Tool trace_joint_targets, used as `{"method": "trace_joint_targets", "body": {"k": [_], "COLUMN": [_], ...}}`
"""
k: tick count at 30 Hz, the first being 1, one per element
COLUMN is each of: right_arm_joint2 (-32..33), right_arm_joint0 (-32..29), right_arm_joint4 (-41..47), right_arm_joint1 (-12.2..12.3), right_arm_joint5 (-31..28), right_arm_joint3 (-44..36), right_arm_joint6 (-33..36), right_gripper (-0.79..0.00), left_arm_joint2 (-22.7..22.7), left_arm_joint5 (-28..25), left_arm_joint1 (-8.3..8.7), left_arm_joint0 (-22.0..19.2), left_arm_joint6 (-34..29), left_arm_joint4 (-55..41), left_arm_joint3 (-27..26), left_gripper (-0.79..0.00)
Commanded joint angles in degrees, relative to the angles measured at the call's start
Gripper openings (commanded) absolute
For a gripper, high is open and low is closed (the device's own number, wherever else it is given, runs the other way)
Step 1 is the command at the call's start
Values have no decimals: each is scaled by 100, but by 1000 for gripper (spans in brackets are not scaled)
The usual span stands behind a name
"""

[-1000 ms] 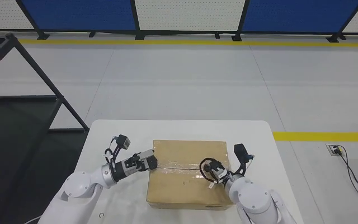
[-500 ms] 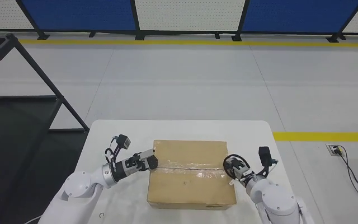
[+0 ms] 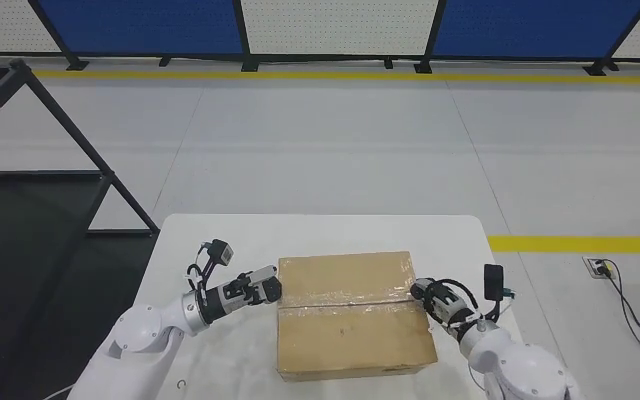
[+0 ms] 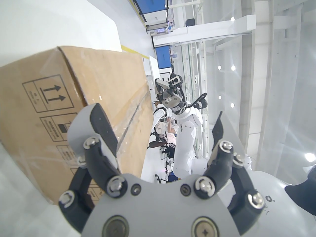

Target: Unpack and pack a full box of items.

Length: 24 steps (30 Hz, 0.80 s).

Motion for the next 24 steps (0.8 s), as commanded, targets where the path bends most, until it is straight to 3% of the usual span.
{"method": "trace_joint_targets", "body": {"k": [1, 7, 13, 18, 24], "right_arm_joint2": [-15, 93, 348, 237, 142], "right_arm_joint0": [45, 44, -239, -385, -372], "right_arm_joint4": [-46, -30, 337, 384, 360], "right_arm_joint1": [15, 52, 46, 46, 60], "right_arm_joint5": [82, 151, -196, -497, -529], "right_arm_joint3": [115, 328, 11, -173, -166], "right_arm_joint6": [65, 77, -282, -384, -420], "right_gripper": [-785, -785, -785, -785, -785], "left_arm_joint2": [-9, -85, -83, 157, 353], "left_arm_joint5": [-5, -92, -229, -86, 217], "left_arm_joint1": [0, 2, -10, -47, -79], "left_arm_joint0": [6, 61, 75, -19, -184], "left_arm_joint6": [7, 85, -27, -217, -213], "left_arm_joint4": [7, -40, -162, -86, 159], "left_arm_joint3": [-9, -33, -208, -249, 60], "left_gripper": [0, 0, 0, 0, 0]}}
